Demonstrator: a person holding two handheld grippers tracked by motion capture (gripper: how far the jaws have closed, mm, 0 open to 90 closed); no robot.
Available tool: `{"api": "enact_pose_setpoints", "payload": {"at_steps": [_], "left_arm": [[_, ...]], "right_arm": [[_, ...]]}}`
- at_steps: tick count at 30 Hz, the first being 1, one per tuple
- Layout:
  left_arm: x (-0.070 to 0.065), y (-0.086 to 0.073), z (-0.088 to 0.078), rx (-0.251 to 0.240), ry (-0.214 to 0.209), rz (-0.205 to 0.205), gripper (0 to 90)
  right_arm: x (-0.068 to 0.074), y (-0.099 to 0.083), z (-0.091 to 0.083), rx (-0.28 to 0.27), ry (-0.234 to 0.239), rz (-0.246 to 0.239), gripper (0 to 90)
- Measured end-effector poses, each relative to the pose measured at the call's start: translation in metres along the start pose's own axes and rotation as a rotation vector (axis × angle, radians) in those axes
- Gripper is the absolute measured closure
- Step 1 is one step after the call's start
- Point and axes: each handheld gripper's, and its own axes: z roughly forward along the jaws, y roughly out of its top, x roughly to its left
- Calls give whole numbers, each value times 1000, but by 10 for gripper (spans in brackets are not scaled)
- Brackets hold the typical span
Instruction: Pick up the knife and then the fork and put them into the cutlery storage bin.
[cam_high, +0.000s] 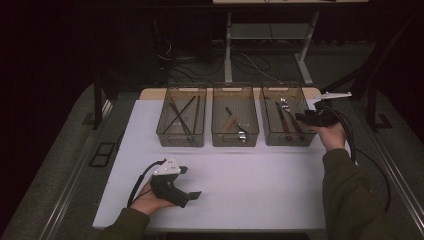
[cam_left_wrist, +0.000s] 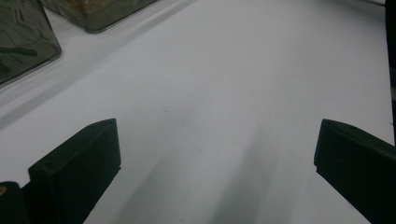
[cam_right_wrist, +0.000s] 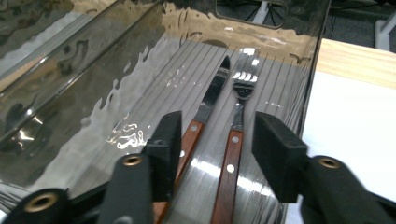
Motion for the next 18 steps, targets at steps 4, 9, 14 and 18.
{"api": "enact_pose_setpoints", "payload": {"at_steps": [4, 9, 14, 18], "left_arm": [[0, 0, 0, 1, 1, -1, 0], [0, 0, 0, 2, 1, 1, 0], [1, 0, -1, 1, 1, 2, 0], [1, -1, -2, -2, 5, -1, 0]], "right_arm": [[0, 1, -4, -22, 24, 17, 422], [2, 2, -10, -44, 50, 29, 349], [8, 4, -14, -65, 24, 11, 250], [13, 3, -16, -84, 40, 13, 185]]}}
